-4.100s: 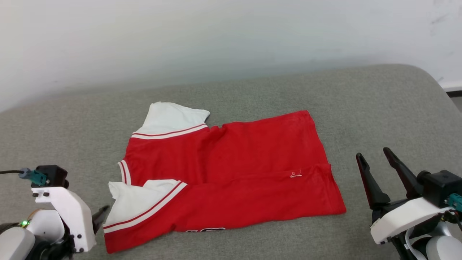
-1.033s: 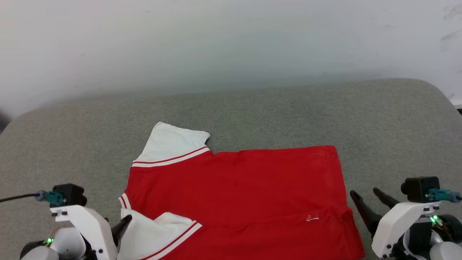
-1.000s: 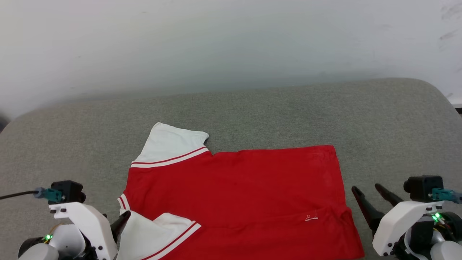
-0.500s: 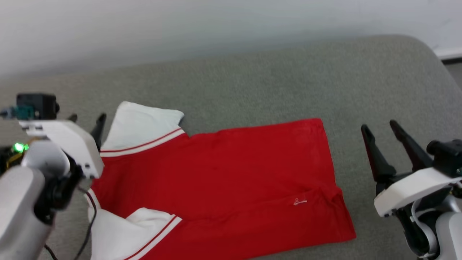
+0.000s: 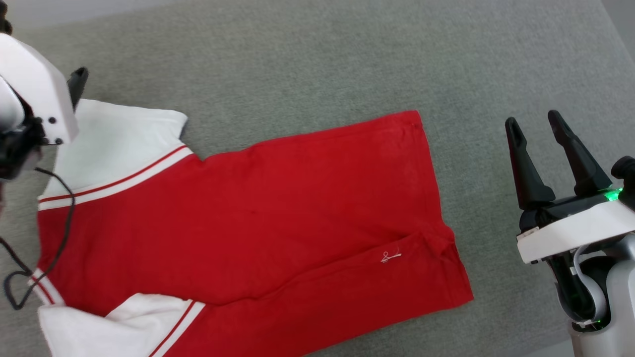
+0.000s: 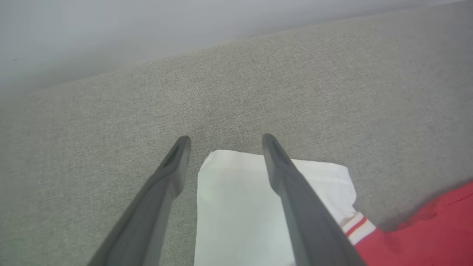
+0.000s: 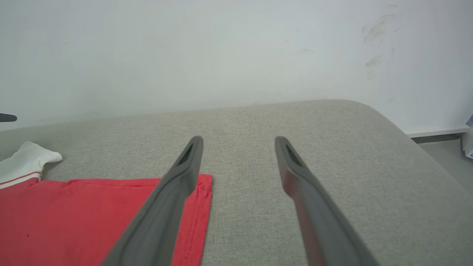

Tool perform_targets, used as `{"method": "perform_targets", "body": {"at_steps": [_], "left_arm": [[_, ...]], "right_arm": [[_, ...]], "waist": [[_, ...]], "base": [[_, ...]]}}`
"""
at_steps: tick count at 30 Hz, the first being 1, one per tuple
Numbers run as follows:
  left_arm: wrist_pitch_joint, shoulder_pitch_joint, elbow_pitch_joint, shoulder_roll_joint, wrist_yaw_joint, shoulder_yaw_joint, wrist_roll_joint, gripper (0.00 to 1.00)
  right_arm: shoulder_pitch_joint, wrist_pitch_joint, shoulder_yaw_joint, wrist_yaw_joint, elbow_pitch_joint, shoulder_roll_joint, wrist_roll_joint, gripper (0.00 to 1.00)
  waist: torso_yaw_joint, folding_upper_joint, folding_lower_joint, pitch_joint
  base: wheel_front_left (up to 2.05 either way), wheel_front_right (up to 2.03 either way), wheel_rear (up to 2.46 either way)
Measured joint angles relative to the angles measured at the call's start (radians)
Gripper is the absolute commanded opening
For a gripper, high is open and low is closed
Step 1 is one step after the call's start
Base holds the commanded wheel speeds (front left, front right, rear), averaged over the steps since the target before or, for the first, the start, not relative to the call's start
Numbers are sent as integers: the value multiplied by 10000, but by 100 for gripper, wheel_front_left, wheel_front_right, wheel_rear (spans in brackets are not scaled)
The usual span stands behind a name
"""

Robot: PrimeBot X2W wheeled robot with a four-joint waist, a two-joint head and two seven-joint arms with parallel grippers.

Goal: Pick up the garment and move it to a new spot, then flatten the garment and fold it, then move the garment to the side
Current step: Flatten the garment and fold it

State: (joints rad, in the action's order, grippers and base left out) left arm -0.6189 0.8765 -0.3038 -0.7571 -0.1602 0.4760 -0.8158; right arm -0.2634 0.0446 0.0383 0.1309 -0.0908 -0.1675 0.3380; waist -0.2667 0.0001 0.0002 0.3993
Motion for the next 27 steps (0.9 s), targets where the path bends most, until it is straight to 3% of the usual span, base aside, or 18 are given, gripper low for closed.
{"method": "perform_targets", "body": {"at_steps": [6, 13, 14, 16, 22, 27], "left_arm": [[-2184, 237, -761, -621, 94, 205, -537, 100], [-3248, 180, -798, -988, -364, -128, -1252, 100], [-3373, 164, -771, -972, -430, -178, -1384, 76], [-3544, 161, -702, -966, -522, -267, -1553, 2], [-2708, 57, -863, -232, -602, -531, -1820, 0], [-2291, 113, -1087, 96, -368, -307, -1603, 0]], "right_arm": [[-84, -109, 61, 0, -71, 111, 186, 100], [-76, -146, 25, 0, 104, 148, 466, 100], [-78, -146, 21, 0, 136, 150, 504, 100], [-89, -119, 6, 0, 190, 148, 591, 100], [-416, 499, -90, 0, 445, -79, 1269, 100], [-1243, 2011, -280, 0, 1160, -303, 1879, 100]], "waist": [[-527, 0, 0, 571], [-862, 0, -1, 1129], [-880, 0, -1, 1195], [-897, 0, -2, 1290], [-611, -1, -2, 1289], [-318, 0, -1, 1026]], "base": [[0, 0, 0], [0, 0, 0], [0, 0, 0], [0, 0, 0], [0, 0, 0], [0, 0, 0]]}}
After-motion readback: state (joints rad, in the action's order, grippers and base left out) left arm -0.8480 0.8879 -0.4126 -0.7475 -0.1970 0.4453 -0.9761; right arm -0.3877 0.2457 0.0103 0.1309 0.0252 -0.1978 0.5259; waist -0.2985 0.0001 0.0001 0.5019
